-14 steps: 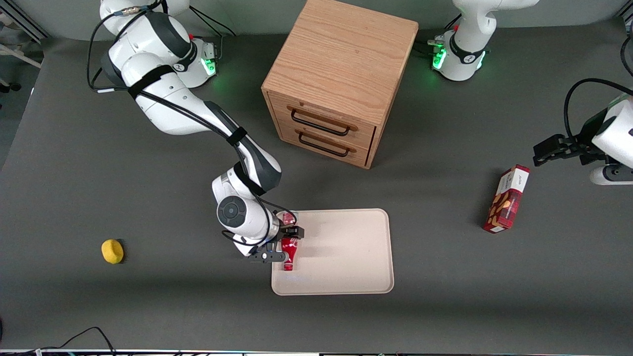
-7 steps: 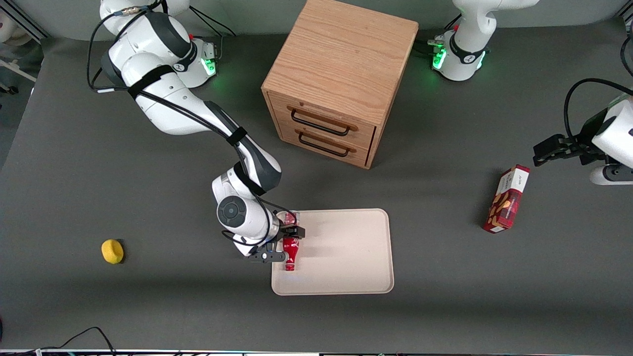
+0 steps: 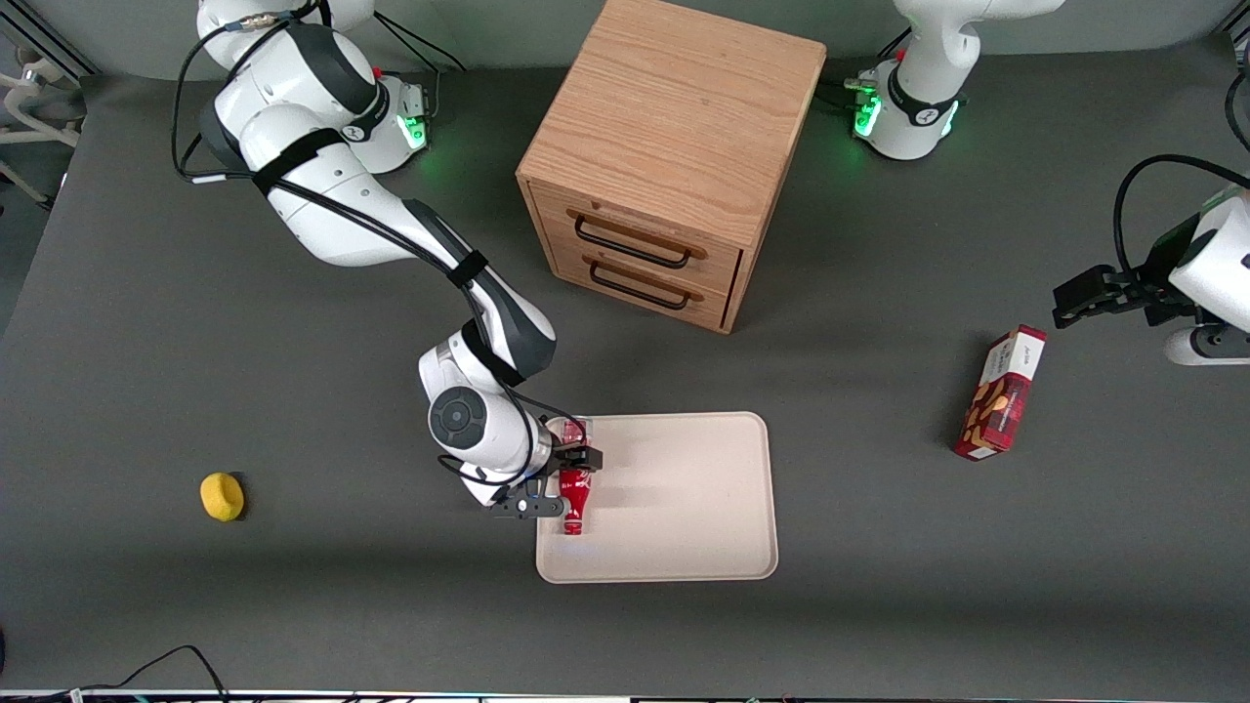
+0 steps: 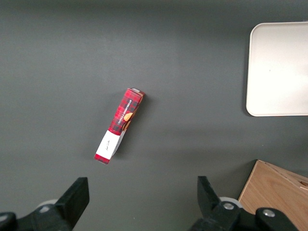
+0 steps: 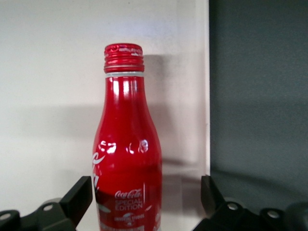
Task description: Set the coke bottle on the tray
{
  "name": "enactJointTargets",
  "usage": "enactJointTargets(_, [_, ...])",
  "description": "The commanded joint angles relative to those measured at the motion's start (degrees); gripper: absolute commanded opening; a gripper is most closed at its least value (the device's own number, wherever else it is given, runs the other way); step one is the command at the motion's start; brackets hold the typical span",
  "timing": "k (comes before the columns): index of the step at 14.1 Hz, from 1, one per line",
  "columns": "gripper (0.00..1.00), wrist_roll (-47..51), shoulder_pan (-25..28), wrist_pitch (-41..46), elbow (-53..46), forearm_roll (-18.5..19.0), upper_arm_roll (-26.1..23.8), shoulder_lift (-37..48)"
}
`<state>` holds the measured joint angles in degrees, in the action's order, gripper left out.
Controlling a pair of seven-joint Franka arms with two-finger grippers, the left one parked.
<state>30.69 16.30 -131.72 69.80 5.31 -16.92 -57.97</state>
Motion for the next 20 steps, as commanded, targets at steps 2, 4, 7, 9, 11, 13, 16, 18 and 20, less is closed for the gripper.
enactJointTargets(2, [1.00, 0.78, 0.14, -0.55, 0.77, 1.11, -0.13, 0.92])
enactJointTargets(4, [1.00, 0.87, -0.03, -0.46, 0.69, 0.93, -0.13, 1.36])
enactJointTargets(7, [1.00, 0.69, -0.56, 1.54, 0.42, 0.32, -0.30, 5.21])
enactJointTargets(9, [1.00, 0.69, -0.74, 5.75, 0.60, 0.40, -0.22, 9.69])
enactJointTargets(11, [1.00, 0.69, -2.14, 12.51, 0.51, 0.32, -0.22, 15.31])
enactJointTargets(13, [1.00, 0.17, -3.89, 20.76, 0.51, 0.23, -0.04, 21.11])
enactJointTargets(16, [1.00, -0.01, -6.10, 32.63, 0.42, -0.73, 1.53, 30.42])
enactJointTargets(18, [1.00, -0.10, -6.10, 40.02, 0.25, -0.65, 5.56, 35.62])
enactJointTargets(20, [1.00, -3.41, -6.19, 47.31, 0.25, -0.74, 8.56, 40.19])
